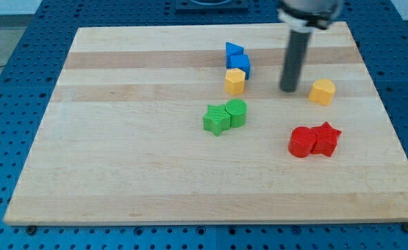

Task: Push the yellow heart into the yellow hexagon

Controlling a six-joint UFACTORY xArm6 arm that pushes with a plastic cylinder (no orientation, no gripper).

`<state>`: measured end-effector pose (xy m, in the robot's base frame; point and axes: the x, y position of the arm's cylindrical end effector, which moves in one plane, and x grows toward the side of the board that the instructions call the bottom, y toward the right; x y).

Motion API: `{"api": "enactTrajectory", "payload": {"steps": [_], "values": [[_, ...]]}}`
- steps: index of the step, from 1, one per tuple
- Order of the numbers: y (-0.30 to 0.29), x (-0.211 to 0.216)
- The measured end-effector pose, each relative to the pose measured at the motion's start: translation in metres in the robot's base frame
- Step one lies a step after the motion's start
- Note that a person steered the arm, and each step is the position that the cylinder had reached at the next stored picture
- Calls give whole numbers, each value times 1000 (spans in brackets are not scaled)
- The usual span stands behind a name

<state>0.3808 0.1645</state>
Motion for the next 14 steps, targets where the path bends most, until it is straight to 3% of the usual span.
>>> {"api": "enactTrajectory", "payload": {"steps": [2,3,4,9,11,14], "values": [[38,-10],[79,9],[83,32],[-45,14],[-41,70],[-97,52]]}}
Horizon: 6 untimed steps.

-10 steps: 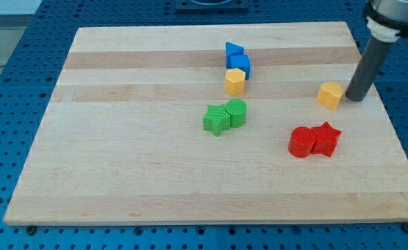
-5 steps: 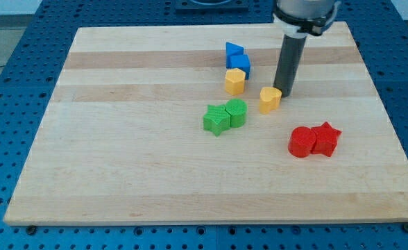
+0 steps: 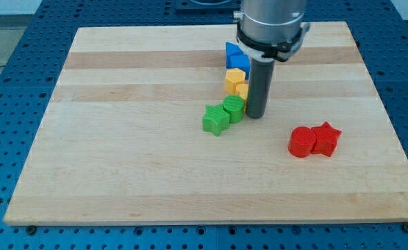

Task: Push the yellow heart into the yellow hexagon

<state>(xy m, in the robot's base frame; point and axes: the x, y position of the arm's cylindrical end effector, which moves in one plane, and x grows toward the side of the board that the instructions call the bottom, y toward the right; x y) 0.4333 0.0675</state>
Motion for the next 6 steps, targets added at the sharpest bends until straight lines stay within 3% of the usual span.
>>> {"api": "enactTrajectory", "payload": {"steps": [2,4,6], "values": [[-2,0],[9,87],[-91,92]]}}
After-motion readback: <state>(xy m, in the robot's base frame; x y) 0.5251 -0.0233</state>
